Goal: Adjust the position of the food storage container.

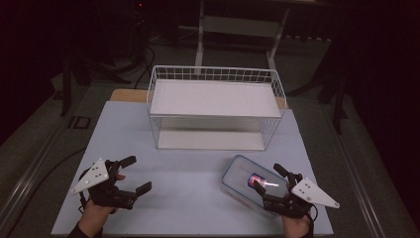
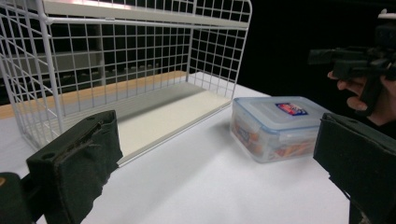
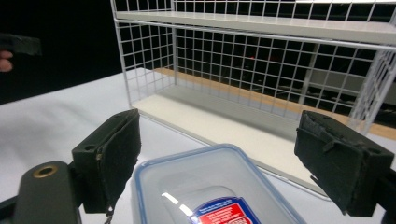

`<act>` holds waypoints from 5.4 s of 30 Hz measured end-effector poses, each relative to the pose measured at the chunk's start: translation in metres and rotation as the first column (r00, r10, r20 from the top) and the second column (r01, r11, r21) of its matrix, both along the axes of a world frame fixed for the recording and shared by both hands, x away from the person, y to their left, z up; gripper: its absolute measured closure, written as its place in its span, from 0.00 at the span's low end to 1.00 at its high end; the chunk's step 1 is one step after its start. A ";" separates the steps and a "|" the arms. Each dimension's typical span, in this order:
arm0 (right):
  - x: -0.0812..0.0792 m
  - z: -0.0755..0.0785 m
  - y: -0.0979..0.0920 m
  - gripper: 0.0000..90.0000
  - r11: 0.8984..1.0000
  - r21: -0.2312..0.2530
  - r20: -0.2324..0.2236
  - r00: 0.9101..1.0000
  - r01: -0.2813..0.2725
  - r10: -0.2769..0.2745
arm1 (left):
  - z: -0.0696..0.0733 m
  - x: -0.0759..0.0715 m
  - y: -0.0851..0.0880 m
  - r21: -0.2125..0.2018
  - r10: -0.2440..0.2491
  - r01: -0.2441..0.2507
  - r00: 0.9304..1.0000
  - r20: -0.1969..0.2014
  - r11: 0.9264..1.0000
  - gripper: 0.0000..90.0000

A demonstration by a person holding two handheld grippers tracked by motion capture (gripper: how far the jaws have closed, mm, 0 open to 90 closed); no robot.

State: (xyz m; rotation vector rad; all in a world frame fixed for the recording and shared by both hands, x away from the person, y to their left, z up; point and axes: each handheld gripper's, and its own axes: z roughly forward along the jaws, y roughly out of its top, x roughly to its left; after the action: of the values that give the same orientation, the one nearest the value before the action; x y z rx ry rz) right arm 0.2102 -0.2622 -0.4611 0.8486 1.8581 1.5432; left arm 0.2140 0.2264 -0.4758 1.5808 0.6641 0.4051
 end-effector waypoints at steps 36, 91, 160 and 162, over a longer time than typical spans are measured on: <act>0.013 0.020 -0.045 0.41 0.999 -0.038 -0.215 0.976 0.035 -0.042 | -0.002 0.002 -0.008 0.014 0.021 -0.021 1.000 0.019 1.000 0.01; 0.080 -0.056 -0.046 1.00 0.957 -0.276 -0.469 0.856 0.094 -0.219 | -0.006 0.004 -0.020 0.034 -0.040 0.040 0.999 0.010 0.999 0.01; 0.097 -0.033 0.047 1.00 0.969 -0.225 -0.402 0.916 -0.098 -0.001 | -0.010 0.004 -0.023 0.044 -0.065 0.065 0.998 -0.018 0.997 0.01; 0.093 -0.031 0.046 0.99 0.971 -0.218 -0.397 0.918 -0.102 0.007 | -0.010 0.004 -0.023 0.043 -0.066 0.067 0.998 -0.018 0.997 0.01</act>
State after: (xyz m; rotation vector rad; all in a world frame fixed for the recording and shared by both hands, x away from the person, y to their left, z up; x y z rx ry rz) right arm 0.3036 -0.2158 -0.4918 1.0611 2.3153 1.2106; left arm 0.2183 0.2035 -0.4856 1.6449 0.6174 0.3597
